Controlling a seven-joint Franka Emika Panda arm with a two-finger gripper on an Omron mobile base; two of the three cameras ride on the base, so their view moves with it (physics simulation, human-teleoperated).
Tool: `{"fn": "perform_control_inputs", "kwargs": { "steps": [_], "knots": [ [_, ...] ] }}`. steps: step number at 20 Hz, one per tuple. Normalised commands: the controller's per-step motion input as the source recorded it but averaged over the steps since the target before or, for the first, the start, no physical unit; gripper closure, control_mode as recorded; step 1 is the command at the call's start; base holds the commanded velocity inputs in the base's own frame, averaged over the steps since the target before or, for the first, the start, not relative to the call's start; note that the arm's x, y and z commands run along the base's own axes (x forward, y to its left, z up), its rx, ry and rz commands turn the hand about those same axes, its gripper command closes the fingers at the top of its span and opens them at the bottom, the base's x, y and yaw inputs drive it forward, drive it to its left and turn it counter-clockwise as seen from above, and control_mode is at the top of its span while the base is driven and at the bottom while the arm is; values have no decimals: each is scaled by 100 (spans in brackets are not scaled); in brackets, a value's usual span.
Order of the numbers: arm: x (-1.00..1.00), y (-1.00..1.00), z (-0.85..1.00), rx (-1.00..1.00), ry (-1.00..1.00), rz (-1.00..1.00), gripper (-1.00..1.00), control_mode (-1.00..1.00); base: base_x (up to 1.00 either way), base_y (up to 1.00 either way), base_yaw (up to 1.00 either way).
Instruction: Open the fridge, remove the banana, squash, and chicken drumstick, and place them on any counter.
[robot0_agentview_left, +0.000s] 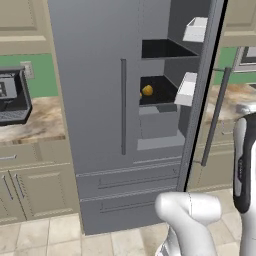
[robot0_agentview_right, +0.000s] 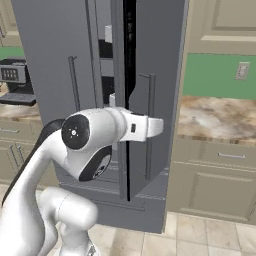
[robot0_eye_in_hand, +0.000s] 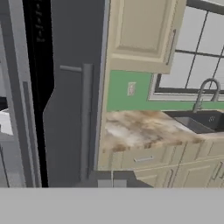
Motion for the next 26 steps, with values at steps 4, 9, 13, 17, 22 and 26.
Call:
{"fn": "perform_control_inputs", "kwargs": {
  "steps": [4, 9, 13, 17, 22, 26],
  "knots": [
    [-29, 72, 52, -24, 38, -9, 100, -100, 0, 0, 0],
    [1, 100, 36, -30, 27, -24, 100, -100, 0, 0, 0],
    [36, 100, 11, -24, 21, -35, 100, -100, 0, 0, 0],
    [56, 100, 0, -19, 14, -38, 100, -100, 0, 0, 0],
    [8, 14, 0, -3, 2, -7, 100, -100, 0, 0, 0],
    [40, 1, -1, -1, 0, -4, 100, -100, 0, 0, 0]
  ]
}}
